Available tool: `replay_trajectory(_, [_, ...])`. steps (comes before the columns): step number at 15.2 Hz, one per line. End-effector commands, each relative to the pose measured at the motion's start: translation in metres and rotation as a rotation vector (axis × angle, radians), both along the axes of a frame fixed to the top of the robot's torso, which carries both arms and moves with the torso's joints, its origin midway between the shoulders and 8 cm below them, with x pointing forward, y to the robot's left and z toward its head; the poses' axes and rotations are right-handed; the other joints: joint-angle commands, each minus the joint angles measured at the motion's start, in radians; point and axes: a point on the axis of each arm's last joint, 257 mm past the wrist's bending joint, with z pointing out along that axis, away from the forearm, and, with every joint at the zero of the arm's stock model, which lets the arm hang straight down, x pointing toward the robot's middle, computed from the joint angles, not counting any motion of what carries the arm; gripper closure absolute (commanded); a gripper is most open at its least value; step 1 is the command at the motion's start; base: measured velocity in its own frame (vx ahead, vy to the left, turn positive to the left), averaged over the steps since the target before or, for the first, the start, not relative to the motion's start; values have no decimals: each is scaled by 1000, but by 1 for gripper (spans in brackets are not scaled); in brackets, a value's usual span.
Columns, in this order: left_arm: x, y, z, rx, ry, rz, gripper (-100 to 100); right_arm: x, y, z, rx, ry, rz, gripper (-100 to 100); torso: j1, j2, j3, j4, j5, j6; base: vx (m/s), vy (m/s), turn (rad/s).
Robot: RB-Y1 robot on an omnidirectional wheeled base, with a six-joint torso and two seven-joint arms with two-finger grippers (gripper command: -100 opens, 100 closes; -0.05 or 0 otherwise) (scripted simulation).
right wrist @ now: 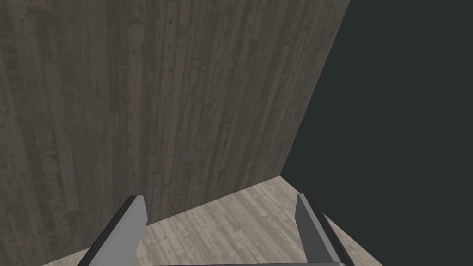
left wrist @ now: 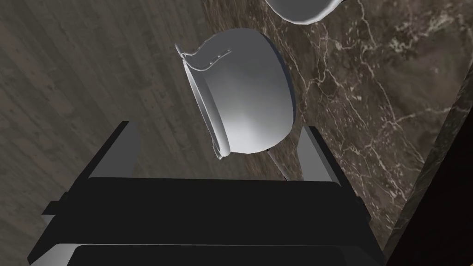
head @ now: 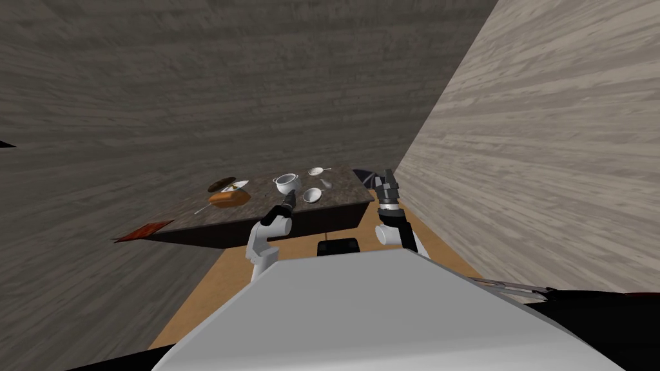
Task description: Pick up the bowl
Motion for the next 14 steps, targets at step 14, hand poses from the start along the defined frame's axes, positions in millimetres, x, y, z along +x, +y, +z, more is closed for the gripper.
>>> replay_trajectory(14, [-14, 15, -38, 31, 237, 39, -100, 0, 0, 0, 0, 0, 0, 0, 0, -1, 0, 0, 0, 0, 11, -17, -38])
